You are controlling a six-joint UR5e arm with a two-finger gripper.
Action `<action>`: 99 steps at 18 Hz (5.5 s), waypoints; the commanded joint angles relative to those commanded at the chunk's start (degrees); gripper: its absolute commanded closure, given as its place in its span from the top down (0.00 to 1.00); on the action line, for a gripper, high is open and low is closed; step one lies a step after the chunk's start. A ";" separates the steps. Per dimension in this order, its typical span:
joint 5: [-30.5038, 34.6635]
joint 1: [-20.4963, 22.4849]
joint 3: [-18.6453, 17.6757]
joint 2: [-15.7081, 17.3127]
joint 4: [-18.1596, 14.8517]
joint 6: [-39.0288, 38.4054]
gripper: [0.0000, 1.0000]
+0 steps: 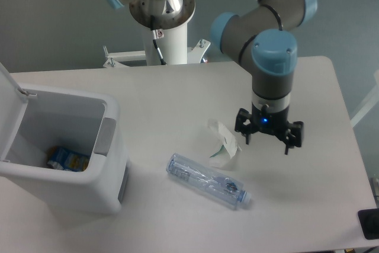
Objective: Place the trash in the trash can
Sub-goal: 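Lower the open gripper onto the crumpled white paper wrapper, then close the gripper on the paper wrapper and lift it, then carry the wrapper over the white bin and open the gripper, then move the empty gripper back toward the clear plastic bottle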
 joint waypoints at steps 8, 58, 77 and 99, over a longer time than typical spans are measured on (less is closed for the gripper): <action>0.62 -3.25 -8.10 1.86 0.17 -0.09 1.00; -46.05 -9.22 6.57 15.22 2.28 -31.90 0.08; -42.29 -11.53 3.06 15.22 2.90 -33.49 1.00; -13.38 0.36 11.22 -7.88 2.90 -58.17 1.00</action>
